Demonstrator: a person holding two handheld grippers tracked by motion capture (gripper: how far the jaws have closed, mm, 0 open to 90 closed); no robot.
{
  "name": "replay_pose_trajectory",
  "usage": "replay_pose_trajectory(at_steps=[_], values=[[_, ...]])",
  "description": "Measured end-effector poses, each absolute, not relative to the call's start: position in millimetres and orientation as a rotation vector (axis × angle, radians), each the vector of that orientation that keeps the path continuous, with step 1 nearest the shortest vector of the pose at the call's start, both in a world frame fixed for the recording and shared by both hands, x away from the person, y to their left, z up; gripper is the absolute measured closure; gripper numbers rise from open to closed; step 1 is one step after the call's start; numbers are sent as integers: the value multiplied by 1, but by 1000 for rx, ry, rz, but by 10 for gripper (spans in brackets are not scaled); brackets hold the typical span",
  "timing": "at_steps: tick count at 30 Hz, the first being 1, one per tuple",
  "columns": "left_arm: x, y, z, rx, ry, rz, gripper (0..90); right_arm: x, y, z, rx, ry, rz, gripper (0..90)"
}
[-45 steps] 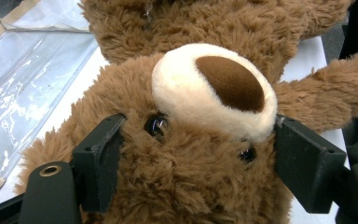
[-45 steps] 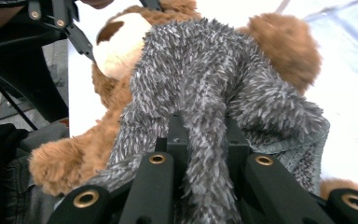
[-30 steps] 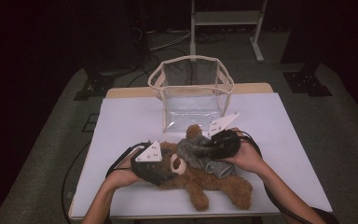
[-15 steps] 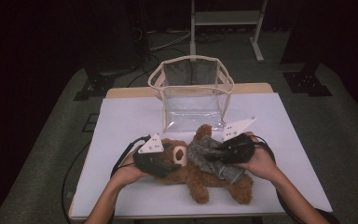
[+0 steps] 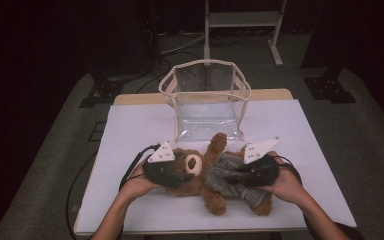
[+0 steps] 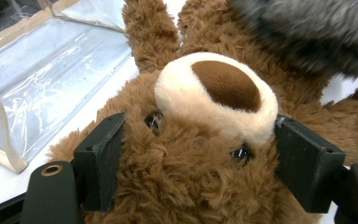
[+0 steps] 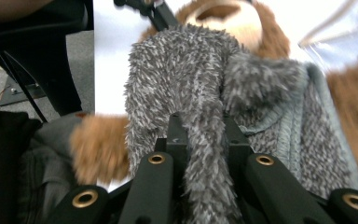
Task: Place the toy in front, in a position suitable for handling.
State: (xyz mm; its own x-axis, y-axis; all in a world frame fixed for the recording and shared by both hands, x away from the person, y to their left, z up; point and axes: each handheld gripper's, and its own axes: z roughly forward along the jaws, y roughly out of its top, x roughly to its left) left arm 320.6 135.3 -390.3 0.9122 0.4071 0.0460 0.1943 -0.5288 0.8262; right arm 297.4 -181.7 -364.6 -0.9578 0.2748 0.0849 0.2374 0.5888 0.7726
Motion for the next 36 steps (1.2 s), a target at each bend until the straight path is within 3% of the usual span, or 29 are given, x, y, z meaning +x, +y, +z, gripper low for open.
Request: replay_pose_trajectory(at_steps=[8, 15, 24, 36], values=[[319, 133, -388, 2166, 415, 278, 247, 285, -214, -368, 541, 2721, 1345, 776], [319, 133, -387, 2167, 418, 274, 247, 289, -175, -356, 402, 2750, 1351, 776], [320, 134, -387, 2161, 434, 279, 246, 282, -128, -381, 237, 2883, 1222, 776], [319, 134, -388, 2161, 424, 250, 245, 264, -177, -382, 344, 2873, 1186, 776]])
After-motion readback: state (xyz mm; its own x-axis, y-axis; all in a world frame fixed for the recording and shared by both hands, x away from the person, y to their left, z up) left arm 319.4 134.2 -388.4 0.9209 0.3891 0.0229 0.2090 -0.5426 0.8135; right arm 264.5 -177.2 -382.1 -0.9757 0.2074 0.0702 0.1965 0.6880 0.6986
